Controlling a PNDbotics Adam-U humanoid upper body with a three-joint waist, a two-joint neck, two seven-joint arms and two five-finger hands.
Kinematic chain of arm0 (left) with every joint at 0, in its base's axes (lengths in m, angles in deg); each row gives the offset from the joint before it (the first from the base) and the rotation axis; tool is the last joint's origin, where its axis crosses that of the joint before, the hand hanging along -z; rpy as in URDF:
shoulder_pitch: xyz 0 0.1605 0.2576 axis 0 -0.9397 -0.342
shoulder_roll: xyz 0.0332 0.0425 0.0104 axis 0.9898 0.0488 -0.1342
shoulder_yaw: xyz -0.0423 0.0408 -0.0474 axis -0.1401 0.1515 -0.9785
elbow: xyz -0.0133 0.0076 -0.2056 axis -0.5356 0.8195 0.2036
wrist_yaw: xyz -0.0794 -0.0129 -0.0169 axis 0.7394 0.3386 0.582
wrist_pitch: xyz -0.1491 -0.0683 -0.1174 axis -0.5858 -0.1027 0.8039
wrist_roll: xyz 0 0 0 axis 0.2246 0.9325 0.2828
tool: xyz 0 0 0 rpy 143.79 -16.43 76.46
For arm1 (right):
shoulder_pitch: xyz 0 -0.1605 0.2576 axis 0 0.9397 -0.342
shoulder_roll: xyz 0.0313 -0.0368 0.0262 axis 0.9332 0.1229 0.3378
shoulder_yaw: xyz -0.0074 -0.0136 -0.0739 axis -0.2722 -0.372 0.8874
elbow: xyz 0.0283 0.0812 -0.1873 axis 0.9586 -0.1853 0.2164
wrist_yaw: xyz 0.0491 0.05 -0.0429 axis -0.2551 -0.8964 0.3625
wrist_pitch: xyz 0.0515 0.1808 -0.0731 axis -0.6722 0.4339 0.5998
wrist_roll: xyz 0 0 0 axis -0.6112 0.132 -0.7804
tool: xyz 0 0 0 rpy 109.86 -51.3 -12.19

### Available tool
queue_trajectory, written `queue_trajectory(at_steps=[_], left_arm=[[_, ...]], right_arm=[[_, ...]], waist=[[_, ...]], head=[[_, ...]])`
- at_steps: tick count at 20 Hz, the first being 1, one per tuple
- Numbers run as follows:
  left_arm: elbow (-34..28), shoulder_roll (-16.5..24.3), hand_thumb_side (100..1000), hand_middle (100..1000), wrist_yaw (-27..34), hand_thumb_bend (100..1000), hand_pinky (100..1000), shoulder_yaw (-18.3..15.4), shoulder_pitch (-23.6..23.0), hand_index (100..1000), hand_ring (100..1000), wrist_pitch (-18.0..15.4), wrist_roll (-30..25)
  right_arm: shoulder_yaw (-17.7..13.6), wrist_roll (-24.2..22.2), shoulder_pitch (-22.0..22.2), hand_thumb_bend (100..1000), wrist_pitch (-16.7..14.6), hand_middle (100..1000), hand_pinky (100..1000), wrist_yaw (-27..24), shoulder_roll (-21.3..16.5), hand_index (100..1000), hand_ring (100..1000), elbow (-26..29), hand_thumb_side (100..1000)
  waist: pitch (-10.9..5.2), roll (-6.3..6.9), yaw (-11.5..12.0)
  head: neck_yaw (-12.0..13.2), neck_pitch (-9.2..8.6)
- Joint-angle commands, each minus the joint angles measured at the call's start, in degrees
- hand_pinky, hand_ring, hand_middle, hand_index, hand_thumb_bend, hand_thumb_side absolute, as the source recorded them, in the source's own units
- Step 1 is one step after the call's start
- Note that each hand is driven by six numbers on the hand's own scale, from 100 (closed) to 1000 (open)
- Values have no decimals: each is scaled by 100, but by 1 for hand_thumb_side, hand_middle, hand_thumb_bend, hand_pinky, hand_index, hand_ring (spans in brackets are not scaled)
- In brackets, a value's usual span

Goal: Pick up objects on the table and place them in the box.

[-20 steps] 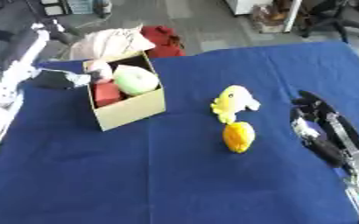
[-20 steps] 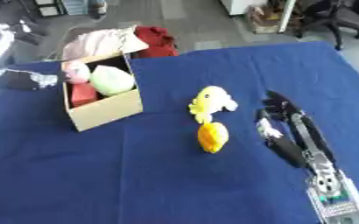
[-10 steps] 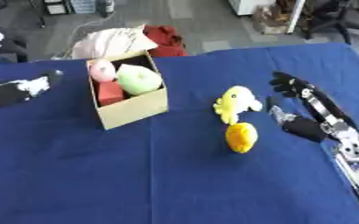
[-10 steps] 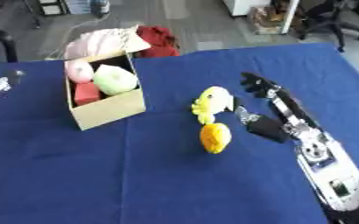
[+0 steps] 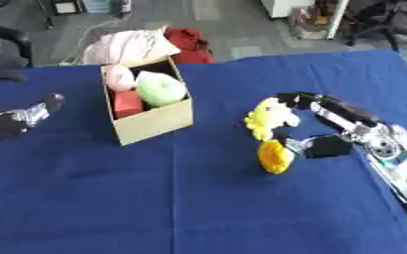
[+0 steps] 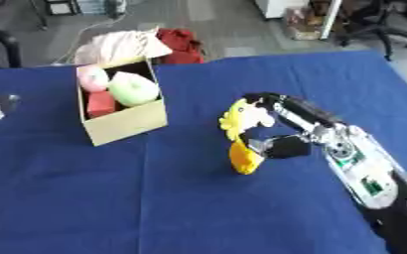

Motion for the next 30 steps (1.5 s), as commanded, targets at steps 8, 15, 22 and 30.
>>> queue_trajectory(at_steps=[8, 15, 22, 30], left_arm=[[-139, -24, 408, 677, 29, 651, 803, -150, -79, 742, 644, 6, -72], [-159, -81, 409, 677, -2, 649, 803, -158, -92, 744, 644, -2, -163], [-172, -124, 410, 678, -15, 648, 803, -169, -94, 745, 644, 10, -202], [-158, -192, 411, 677, -25, 622, 803, -158, -95, 745, 644, 19, -230]], right_arm=[[49, -491, -122, 263, -198, 896, 881, 125, -433, 1000, 894, -173, 586], [33, -456, -145, 237, -181, 884, 876, 265, -269, 991, 884, -552, 581], [70, -358, -238, 219, -317, 869, 874, 450, -64, 975, 877, -965, 577], [107, -321, -368, 210, -483, 840, 867, 765, 237, 959, 849, -1522, 574]], waist=[[-135, -115, 3], [-139, -90, 8], [-147, -90, 18], [-146, -97, 29]], head=[[9, -4], [-1, -23], [-7, -22], [-40, -32]])
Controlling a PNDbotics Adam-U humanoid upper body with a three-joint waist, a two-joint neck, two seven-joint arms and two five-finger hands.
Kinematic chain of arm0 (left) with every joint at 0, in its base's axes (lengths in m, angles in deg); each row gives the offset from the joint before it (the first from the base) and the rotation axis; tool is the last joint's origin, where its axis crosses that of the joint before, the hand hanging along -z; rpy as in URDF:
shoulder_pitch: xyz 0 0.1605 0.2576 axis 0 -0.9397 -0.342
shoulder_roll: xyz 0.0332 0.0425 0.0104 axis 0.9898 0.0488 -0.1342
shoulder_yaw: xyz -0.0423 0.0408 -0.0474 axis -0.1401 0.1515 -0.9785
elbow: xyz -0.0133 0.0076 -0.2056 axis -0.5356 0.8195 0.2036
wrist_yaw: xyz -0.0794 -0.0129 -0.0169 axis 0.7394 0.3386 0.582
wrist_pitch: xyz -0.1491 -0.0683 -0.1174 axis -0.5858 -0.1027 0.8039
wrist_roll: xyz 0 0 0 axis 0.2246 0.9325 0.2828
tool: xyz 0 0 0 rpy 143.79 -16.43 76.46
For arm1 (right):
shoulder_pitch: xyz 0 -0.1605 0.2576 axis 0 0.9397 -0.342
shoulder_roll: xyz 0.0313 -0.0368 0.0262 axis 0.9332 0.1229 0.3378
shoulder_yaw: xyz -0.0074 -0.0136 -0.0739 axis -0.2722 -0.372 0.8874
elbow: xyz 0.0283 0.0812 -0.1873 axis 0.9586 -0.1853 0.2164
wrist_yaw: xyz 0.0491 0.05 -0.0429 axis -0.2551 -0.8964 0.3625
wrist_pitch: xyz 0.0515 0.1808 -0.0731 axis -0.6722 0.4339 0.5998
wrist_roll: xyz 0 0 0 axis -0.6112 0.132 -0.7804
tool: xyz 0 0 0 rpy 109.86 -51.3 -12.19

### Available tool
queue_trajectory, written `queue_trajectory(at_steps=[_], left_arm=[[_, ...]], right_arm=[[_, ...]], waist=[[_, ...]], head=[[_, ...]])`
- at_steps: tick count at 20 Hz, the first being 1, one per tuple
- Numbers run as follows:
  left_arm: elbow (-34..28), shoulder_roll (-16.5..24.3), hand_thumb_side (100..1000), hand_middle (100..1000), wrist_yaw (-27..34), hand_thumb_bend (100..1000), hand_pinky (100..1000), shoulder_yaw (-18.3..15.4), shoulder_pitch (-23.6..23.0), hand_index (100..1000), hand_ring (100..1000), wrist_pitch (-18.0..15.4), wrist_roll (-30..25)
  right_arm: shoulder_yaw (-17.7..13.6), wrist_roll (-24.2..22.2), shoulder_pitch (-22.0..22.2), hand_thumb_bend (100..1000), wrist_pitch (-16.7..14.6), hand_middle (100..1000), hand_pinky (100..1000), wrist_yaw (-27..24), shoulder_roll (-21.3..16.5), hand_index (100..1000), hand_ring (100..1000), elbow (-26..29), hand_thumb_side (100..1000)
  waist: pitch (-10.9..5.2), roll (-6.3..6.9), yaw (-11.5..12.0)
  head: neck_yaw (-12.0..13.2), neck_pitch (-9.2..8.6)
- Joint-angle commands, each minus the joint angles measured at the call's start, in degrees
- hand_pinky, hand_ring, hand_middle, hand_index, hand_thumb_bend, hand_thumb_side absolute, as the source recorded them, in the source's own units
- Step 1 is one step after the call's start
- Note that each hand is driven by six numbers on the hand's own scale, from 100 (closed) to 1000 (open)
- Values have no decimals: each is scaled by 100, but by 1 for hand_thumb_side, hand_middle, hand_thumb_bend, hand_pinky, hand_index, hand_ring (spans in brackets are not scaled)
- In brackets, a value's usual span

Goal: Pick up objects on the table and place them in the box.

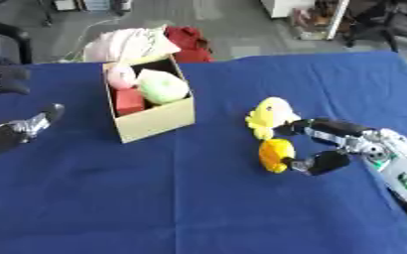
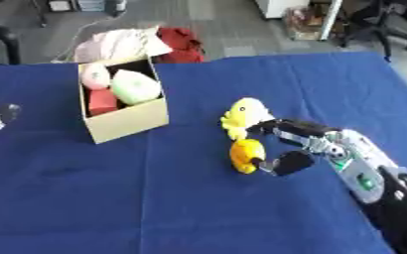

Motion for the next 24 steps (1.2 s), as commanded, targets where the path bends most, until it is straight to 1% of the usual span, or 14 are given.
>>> queue_trajectory(at_steps=[1, 3, 4, 5, 7, 8, 10, 12, 15, 18, 21, 24], left_arm=[[-81, 68, 411, 677, -6, 616, 803, -64, 31, 745, 644, 3, -17], [-78, 57, 410, 676, -12, 611, 803, -64, 30, 744, 643, 5, -13], [-78, 51, 411, 676, -15, 605, 803, -65, 30, 744, 643, 6, -9], [-78, 47, 410, 676, -16, 603, 803, -67, 30, 744, 643, 7, -4], [-78, 42, 410, 676, -19, 601, 803, -71, 24, 744, 642, 9, 4], [-76, 40, 410, 675, -20, 599, 803, -75, 17, 744, 642, 12, 9], [-75, 33, 410, 675, -22, 595, 803, -86, 4, 744, 642, 15, 21], [-82, 24, 410, 674, -22, 595, 803, -102, -9, 743, 641, 17, 36], [-102, 1, 409, 672, -21, 590, 802, -119, -20, 742, 640, 19, 57], [-143, -56, 404, 667, -1, 585, 799, -110, 3, 739, 635, 5, 73], [-180, -194, 393, 655, 65, 581, 794, -96, 81, 730, 625, -7, 154], [-218, -351, 390, 650, 139, 575, 791, -25, 207, 727, 621, -30, 195]], right_arm=[[-33, 41, -133, 209, -93, 827, 864, 194, 20, 946, 841, -157, 568], [-61, 144, -162, 201, -127, 779, 850, 293, 50, 897, 822, -208, 535], [-84, 269, -175, 189, -137, 734, 838, 354, 54, 857, 803, -206, 504], [-109, 445, -180, 179, -145, 687, 826, 417, 56, 814, 783, -186, 469], [-171, 923, -179, 154, -128, 563, 795, 536, 44, 693, 734, -80, 390], [-214, 1189, -189, 143, -104, 528, 786, 578, 32, 658, 717, 20, 370], [-274, 1652, -224, 122, -30, 476, 776, 603, -11, 601, 692, 281, 336], [-290, 1911, -311, 110, 39, 459, 776, 545, -61, 581, 685, 597, 325], [-243, 1884, -641, 115, 123, 463, 780, 358, -76, 585, 686, 982, 318], [-143, 1613, -1205, 130, 101, 469, 783, 327, 46, 590, 688, 1063, 310], [-178, 1434, -1610, 129, 43, 472, 786, 434, 320, 594, 689, 789, 315], [-339, 1400, -1927, 122, -8, 481, 791, 747, 741, 605, 694, 246, 327]], waist=[[-146, -63, 6], [-147, -66, 1], [-148, -67, 1], [-148, -65, 2], [-148, -60, 3], [-149, -56, 1], [-149, -53, -1], [-151, -55, -2], [-155, -57, 10], [-157, -56, 98], [-141, -54, 259], [-99, -48, 468]], head=[[-21, -38], [-30, -44], [-37, -52], [-41, -60], [-45, -71], [-46, -74], [-47, -76], [-42, -72], [-42, -80], [-98, -98], [-219, -143], [-352, -212]])
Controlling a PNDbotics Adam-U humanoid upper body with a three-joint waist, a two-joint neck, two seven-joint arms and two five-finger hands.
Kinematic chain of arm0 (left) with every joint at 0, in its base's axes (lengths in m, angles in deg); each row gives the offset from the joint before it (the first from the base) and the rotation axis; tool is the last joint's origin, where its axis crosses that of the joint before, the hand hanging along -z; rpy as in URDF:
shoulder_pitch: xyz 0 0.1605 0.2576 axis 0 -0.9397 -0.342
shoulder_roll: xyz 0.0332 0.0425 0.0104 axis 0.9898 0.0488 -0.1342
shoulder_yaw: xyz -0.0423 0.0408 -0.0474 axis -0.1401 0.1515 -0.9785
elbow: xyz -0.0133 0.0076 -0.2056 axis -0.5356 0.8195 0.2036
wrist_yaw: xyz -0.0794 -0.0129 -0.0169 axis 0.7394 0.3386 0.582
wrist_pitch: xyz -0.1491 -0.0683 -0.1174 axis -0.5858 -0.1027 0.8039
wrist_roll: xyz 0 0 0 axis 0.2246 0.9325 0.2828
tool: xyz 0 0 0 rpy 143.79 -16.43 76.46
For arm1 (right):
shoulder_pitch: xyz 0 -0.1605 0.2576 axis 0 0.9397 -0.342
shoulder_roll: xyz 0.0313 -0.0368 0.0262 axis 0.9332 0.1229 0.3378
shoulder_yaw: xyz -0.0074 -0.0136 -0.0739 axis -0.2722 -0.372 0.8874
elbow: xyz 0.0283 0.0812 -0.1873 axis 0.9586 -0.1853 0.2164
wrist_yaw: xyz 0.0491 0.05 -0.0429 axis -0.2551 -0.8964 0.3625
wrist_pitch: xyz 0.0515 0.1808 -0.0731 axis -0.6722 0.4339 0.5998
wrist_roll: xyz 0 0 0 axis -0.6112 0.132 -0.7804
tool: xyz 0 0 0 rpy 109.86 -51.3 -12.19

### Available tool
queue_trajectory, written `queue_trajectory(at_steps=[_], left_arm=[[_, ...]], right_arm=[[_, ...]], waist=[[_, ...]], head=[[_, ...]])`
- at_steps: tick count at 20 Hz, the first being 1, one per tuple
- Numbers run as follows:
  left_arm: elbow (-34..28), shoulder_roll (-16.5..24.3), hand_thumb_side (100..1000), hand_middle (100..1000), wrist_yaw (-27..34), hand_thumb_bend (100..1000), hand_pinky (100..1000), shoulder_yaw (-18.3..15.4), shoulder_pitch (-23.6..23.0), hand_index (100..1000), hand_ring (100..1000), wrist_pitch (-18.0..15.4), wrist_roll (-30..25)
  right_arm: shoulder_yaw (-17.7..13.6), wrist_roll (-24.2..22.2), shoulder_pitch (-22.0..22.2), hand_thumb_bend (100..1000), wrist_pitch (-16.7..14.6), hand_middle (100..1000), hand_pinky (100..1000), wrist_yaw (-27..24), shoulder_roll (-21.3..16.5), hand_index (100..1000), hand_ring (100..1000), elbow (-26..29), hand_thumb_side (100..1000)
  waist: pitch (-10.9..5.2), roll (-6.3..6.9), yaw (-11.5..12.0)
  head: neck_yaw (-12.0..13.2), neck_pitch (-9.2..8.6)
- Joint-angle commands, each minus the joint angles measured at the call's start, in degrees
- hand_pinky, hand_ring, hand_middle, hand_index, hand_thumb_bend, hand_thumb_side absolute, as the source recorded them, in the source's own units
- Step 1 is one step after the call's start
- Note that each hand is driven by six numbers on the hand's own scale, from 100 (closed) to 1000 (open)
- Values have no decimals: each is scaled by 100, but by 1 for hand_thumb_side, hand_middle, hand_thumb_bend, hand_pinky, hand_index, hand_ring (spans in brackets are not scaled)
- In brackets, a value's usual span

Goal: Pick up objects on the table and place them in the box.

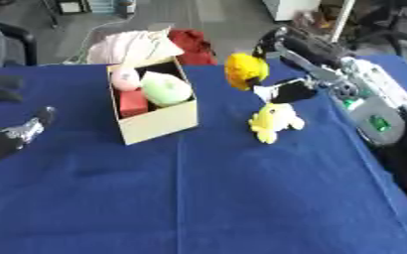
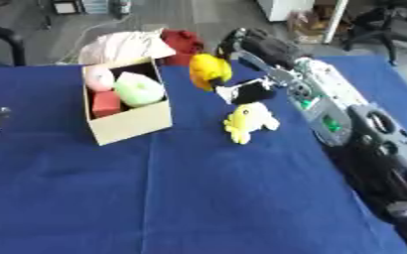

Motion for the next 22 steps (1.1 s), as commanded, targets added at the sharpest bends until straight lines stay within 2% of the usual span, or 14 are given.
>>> queue_trajectory(at_steps=[1, 5, 10, 13, 16, 18, 22], left_arm=[[-145, -62, 390, 650, 95, 574, 791, 28, 176, 726, 621, -29, 42], [-193, -224, 390, 649, 153, 569, 793, 107, 344, 726, 621, -54, -3], [-232, -319, 390, 649, 196, 564, 798, 154, 441, 726, 620, -63, -49], [-246, -352, 391, 649, 207, 561, 799, 177, 473, 726, 621, -63, -78], [-249, -379, 392, 649, 216, 559, 801, 194, 492, 727, 621, -62, -105], [-252, -395, 393, 650, 220, 559, 801, 211, 510, 727, 621, -65, -130], [-256, -432, 395, 651, 223, 557, 803, 244, 555, 729, 622, -72, -193]], right_arm=[[-246, -28, -333, 117, -34, 485, 792, 381, 371, 610, 697, -537, 332], [-676, 189, -564, 100, 34, 495, 797, 1101, 919, 622, 707, -1460, 341], [-1191, 813, -703, 100, 281, 498, 793, 1821, 1344, 626, 711, -2244, 335], [-1414, 1319, -787, 100, 532, 513, 788, 2040, 1498, 644, 713, -2406, 311], [-1471, 1741, -876, 100, 754, 541, 787, 2136, 1628, 670, 719, -2403, 307], [-1451, 1830, -918, 100, 831, 561, 790, 2207, 1723, 687, 729, -2422, 324], [-1504, 1718, -924, 100, 955, 597, 798, 2513, 1911, 721, 752, -2631, 374]], waist=[[-83, -47, 116], [-10, -29, 405], [61, -13, 696], [88, -15, 829], [111, -19, 931], [125, -21, 1001], [162, -23, 1144]], head=[[-152, -136], [-333, -297], [-581, -426], [-708, -471], [-800, -495], [-866, -503], [-991, -545]])
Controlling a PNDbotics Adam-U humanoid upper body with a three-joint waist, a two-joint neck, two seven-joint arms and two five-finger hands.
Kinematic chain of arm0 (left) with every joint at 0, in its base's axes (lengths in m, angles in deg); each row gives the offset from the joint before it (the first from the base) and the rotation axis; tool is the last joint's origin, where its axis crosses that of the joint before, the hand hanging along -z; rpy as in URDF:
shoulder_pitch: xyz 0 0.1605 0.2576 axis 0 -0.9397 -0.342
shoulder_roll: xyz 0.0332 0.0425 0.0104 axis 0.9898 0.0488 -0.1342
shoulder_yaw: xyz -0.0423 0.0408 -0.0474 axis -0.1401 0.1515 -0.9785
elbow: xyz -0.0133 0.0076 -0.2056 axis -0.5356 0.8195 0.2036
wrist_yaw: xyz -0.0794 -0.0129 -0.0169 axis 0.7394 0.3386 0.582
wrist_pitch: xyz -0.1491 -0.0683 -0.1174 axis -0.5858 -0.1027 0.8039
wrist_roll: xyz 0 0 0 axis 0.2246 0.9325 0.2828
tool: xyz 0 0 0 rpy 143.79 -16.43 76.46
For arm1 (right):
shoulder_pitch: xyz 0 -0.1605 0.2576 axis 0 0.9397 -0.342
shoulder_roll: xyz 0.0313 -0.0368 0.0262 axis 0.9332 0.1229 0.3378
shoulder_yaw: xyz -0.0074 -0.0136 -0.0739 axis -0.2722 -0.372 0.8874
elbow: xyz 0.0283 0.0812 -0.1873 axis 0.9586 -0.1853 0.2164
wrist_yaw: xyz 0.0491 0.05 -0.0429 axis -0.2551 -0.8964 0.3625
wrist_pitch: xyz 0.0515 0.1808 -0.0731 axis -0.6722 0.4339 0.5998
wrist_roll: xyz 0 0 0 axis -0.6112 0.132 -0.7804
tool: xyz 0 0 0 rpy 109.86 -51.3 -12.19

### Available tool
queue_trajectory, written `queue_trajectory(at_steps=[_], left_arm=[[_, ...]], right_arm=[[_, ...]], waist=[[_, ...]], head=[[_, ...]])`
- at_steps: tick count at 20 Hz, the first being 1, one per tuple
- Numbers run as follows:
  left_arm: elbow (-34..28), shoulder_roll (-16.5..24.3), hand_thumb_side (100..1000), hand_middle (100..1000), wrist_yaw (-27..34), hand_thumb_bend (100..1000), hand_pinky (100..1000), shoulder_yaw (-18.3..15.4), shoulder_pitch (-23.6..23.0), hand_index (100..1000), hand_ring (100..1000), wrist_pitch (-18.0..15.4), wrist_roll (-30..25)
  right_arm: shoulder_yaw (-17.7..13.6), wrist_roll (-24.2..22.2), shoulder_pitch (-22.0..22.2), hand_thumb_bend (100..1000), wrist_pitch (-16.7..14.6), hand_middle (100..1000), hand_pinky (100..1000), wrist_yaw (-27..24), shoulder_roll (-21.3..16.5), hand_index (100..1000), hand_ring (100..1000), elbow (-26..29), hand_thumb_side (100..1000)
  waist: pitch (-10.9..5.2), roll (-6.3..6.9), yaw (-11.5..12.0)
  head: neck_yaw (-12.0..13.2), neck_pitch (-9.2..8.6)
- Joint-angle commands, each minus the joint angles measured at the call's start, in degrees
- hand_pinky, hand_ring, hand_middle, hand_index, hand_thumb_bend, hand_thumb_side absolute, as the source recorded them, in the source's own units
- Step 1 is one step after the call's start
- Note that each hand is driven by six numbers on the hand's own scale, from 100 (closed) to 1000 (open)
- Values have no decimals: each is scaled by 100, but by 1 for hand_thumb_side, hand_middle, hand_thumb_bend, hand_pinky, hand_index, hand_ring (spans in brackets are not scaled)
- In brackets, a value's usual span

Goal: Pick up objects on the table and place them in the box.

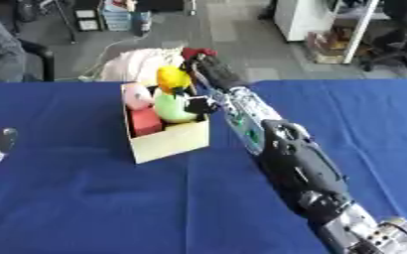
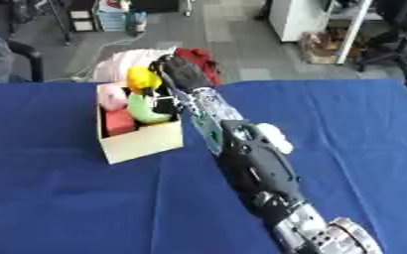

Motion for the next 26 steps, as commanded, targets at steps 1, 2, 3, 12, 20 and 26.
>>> queue_trajectory(at_steps=[1, 2, 3, 12, 20, 26], left_arm=[[-130, 29, 396, 652, 13, 557, 803, 8, 124, 729, 622, -12, -65], [-132, 20, 397, 636, 13, 556, 804, 14, 133, 730, 622, -14, -80], [-132, 13, 398, 634, 10, 555, 804, 16, 136, 730, 623, -14, -93], [-116, 12, 404, 636, -21, 547, 808, -5, 96, 733, 625, -1, -147], [-96, 40, 406, 637, -50, 544, 809, -30, 54, 734, 626, 7, -151], [-77, 89, 408, 638, -77, 541, 811, -82, -38, 734, 626, 22, -121]], right_arm=[[-116, -70, -143, 100, 147, 607, 799, 306, 97, 730, 757, -123, 385], [-167, -89, -138, 100, 226, 610, 798, 392, 116, 732, 759, -181, 388], [-230, -78, -129, 100, 343, 614, 797, 460, 124, 735, 760, -232, 391], [-77, -718, -167, 203, -65, 772, 854, 1082, 84, 860, 843, -290, 537], [69, -1509, -239, 206, -631, 800, 866, 1184, -32, 892, 855, 66, 580], [90, -1793, -292, 175, -757, 832, 880, 351, -449, 948, 874, 497, 604]], waist=[[11, -23, 65], [20, -23, 96], [27, -25, 123], [18, -67, 90], [-31, -90, -4], [-84, -114, -167]], head=[[-103, -105], [-124, -118], [-139, -125], [-115, -94], [-101, -73], [-21, -24]])
